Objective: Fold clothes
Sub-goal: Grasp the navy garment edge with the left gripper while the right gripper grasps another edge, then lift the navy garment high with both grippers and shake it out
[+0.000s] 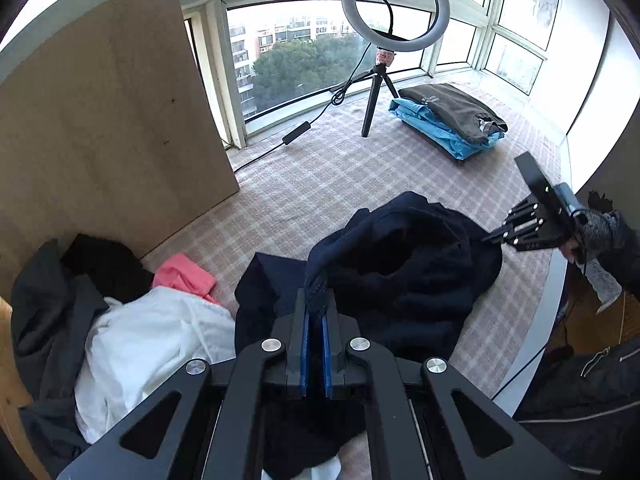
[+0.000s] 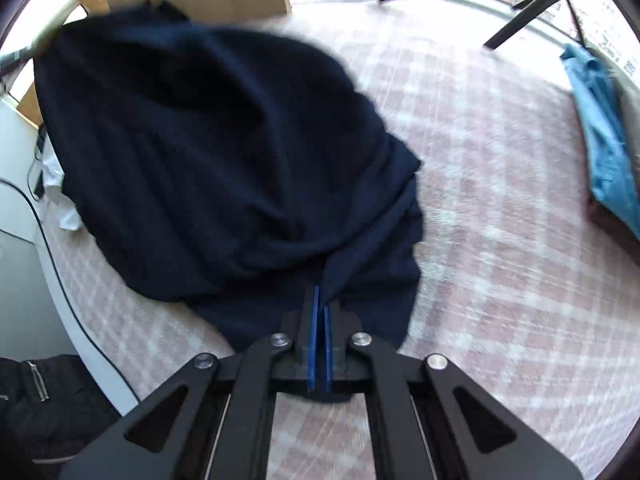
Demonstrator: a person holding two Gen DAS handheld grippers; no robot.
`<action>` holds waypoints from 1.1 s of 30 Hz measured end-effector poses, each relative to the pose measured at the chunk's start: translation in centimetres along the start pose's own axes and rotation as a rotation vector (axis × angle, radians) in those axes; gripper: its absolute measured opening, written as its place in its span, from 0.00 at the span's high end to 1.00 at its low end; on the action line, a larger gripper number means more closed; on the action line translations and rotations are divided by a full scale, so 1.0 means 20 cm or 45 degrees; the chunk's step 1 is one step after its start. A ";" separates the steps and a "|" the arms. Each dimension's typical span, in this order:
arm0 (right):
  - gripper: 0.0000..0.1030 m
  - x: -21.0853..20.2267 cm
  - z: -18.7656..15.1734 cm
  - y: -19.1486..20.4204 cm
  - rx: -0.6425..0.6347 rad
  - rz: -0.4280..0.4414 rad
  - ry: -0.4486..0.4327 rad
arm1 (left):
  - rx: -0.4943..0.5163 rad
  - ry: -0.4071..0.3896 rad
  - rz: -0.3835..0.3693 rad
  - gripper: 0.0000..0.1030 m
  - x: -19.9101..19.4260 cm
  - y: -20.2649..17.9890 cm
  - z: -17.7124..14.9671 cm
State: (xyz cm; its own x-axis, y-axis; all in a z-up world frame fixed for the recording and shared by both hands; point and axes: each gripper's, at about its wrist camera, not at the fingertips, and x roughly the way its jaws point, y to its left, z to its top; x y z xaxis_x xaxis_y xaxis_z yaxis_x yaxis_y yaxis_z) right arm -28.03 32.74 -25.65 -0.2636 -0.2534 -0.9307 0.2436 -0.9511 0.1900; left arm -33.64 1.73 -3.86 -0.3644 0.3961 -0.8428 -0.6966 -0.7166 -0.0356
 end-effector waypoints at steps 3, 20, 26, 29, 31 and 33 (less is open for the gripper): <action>0.97 -0.15 -0.01 0.02 -0.018 -0.073 -0.044 | -0.097 -0.009 0.006 0.96 -0.08 0.04 -0.12; 0.51 0.24 0.19 0.59 -0.572 -0.035 0.054 | -0.330 0.109 0.103 0.95 0.08 0.25 -0.46; 0.96 -0.16 0.30 0.42 -0.347 0.025 -0.117 | -0.229 -0.091 0.166 0.96 -0.20 0.12 -0.26; 0.96 -0.63 0.39 0.38 -0.282 -0.015 -0.340 | -0.161 -0.226 0.211 0.96 -0.45 0.05 -0.08; 0.96 -1.00 0.42 0.38 -0.278 -0.061 -0.524 | -0.126 -0.329 0.240 0.96 -0.65 0.02 0.05; 0.97 -1.37 0.44 0.40 -0.273 -0.108 -0.704 | -0.097 -0.444 0.254 0.96 -0.87 -0.04 0.16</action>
State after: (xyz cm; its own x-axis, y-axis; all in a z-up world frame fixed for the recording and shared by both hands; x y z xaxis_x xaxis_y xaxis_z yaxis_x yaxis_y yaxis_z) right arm -27.04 30.58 4.07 -0.7230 -0.2875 -0.6282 0.3685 -0.9296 0.0014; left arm -28.70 -2.72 12.60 -0.6846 0.4064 -0.6052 -0.5480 -0.8344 0.0596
